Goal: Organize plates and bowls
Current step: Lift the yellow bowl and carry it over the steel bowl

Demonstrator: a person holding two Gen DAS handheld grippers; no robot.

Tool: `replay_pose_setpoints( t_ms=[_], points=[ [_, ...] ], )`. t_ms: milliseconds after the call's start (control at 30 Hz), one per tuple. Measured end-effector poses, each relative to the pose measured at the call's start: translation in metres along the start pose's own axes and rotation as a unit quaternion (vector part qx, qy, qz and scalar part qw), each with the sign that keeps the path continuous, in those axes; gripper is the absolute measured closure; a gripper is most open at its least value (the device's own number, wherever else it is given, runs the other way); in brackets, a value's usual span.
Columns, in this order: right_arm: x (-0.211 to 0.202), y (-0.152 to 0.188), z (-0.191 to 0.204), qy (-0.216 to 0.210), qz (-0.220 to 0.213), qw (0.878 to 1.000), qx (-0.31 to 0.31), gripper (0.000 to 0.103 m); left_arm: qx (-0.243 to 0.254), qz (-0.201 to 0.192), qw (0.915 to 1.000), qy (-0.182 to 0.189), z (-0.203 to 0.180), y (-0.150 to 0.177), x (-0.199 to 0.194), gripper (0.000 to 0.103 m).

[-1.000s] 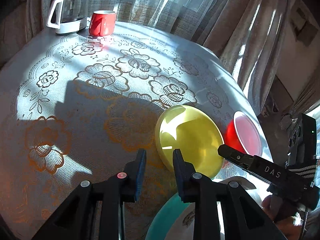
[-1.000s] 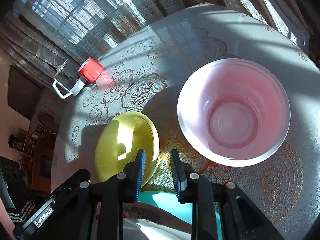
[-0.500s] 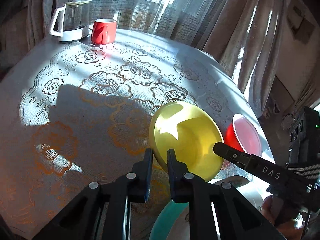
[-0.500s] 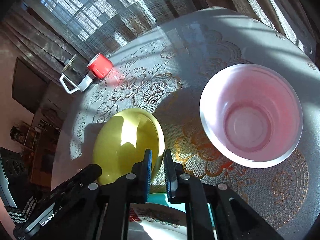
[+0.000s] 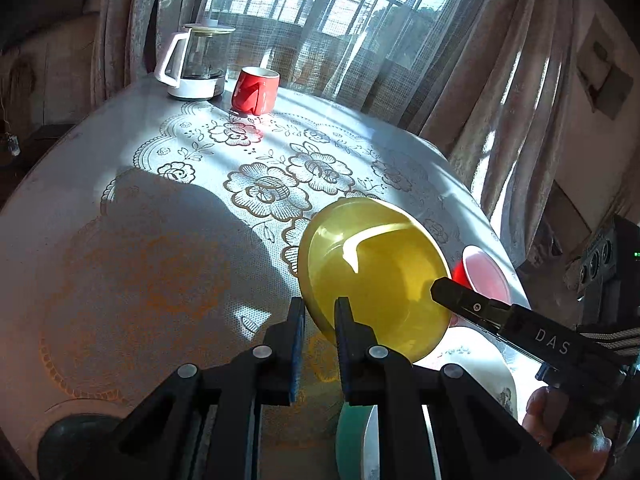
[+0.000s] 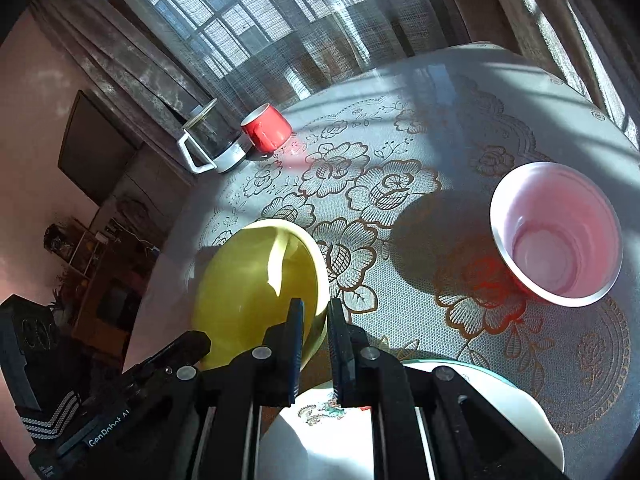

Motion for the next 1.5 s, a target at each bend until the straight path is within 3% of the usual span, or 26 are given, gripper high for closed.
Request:
replay_pose_setpoints(
  t_ms=[867, 1500],
  points=[
    [-0.02, 0.096, 0.076, -0.065, 0.015, 0.997, -0.034, 0.091, -0.023, -0.04, 0.9989, -0.011, 0.05, 0.078, -0.089, 0.088],
    [0.002, 0.154, 0.128, -0.097, 0.065, 0.99, -0.084, 0.091, -0.07, -0.041, 0.9964, -0.026, 0.109, 0.134, -0.127, 0.088]
  ],
)
Point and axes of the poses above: each gripper's, at about its wrist camera, not at the fingertips, and x roughly the way its jaws point, z to its left, y to its underside, the point moved 10 cm from there along x, roughly the way its jaws point, and after that the axes turned 9 degrees about z, right-handed, at the moved point
